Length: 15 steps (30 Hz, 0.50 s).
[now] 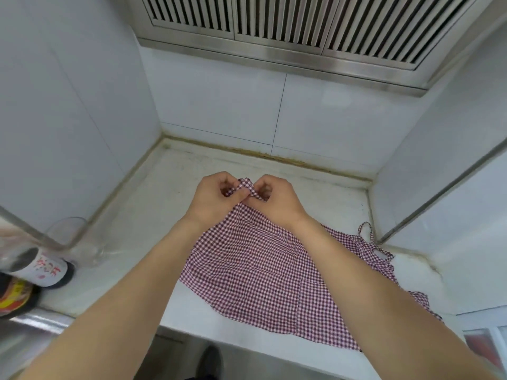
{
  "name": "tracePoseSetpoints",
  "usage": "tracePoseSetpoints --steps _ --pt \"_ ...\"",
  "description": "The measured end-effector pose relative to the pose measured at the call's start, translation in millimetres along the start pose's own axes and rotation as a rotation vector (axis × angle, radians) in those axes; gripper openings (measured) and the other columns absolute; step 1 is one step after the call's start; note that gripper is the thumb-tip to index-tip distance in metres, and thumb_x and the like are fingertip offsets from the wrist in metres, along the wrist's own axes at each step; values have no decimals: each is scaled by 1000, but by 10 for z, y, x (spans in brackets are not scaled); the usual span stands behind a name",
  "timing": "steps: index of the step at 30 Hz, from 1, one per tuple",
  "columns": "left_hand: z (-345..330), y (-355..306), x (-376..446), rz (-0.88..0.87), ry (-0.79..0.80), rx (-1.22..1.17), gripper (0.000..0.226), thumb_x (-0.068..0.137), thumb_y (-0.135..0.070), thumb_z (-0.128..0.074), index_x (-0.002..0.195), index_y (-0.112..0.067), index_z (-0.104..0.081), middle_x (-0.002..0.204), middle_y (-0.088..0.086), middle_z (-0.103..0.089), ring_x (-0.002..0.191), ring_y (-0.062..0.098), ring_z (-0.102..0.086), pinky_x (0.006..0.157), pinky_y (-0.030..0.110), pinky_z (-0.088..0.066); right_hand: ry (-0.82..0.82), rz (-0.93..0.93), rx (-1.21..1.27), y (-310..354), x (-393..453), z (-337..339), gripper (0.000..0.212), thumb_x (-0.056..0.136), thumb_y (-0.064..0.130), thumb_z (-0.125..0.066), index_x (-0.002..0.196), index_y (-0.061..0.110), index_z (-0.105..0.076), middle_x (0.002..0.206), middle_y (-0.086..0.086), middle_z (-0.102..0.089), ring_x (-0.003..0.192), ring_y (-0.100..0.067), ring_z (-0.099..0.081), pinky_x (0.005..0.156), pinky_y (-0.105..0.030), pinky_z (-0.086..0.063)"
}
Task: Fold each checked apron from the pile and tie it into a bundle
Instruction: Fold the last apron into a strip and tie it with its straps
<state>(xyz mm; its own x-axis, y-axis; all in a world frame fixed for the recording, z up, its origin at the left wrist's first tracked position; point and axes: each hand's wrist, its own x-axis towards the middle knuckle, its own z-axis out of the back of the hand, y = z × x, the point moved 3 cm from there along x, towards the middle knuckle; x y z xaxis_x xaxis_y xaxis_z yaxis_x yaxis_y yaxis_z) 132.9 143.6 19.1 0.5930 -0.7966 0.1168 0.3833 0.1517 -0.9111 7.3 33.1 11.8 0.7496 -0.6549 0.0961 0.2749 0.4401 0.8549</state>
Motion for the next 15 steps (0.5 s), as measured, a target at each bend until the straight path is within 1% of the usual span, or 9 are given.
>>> tracePoseSetpoints --steps 2,4,6,8,10,13,15 --pt "-24 -81 -56 -19 -14 12 19 83 -17 -80 78 -25 -63 80 -5 -71 70 2 -64 68 17 -47 -39 26 43 57 -63 73 26 74 17 -85 82 15 -60 81 -3 -69 70 -14 -63 69 -32 -54" --pt "-39 -166 -128 -17 -32 5 21 83 -15 -79 78 -25 -62 80 -6 -70 69 -1 -63 67 16 -46 -52 50 73 113 -132 166 28 73 16 -86 79 17 -58 77 3 -65 67 -8 -59 66 -28 -52" --pt "-53 -245 -215 -6 -41 -20 20 84 -13 -78 80 -25 -62 80 -6 -71 68 -2 -63 67 16 -46 -42 70 88 129 -201 259 24 75 19 -86 83 16 -64 81 8 -68 74 -4 -64 76 -24 -54" --pt "-79 -323 -311 -1 -36 -52 18 86 -11 -76 85 -24 -63 80 -4 -72 67 -1 -64 66 17 -47 -23 85 82 142 -289 334 20 79 23 -83 91 15 -70 89 8 -73 84 -2 -68 87 -22 -54" --pt "-115 -377 -398 0 -33 -80 18 86 -9 -75 89 -22 -64 83 -3 -73 69 0 -66 66 17 -49 -22 88 101 149 -377 373 15 82 24 -81 92 15 -74 89 7 -75 85 -4 -70 86 -23 -54" --pt "-197 -482 -549 18 -37 -111 17 86 -8 -76 95 -19 -67 90 -3 -74 80 5 -70 74 21 -55 -85 115 179 172 -570 444 10 82 21 -81 88 15 -76 85 5 -76 82 -8 -71 80 -21 -55" --pt "-237 -537 -619 40 -43 -144 16 85 -7 -75 98 -15 -69 90 -2 -75 81 7 -71 73 21 -55 -97 139 223 182 -657 474 8 84 18 -78 91 14 -78 87 3 -77 83 -11 -72 81 -26 -57"
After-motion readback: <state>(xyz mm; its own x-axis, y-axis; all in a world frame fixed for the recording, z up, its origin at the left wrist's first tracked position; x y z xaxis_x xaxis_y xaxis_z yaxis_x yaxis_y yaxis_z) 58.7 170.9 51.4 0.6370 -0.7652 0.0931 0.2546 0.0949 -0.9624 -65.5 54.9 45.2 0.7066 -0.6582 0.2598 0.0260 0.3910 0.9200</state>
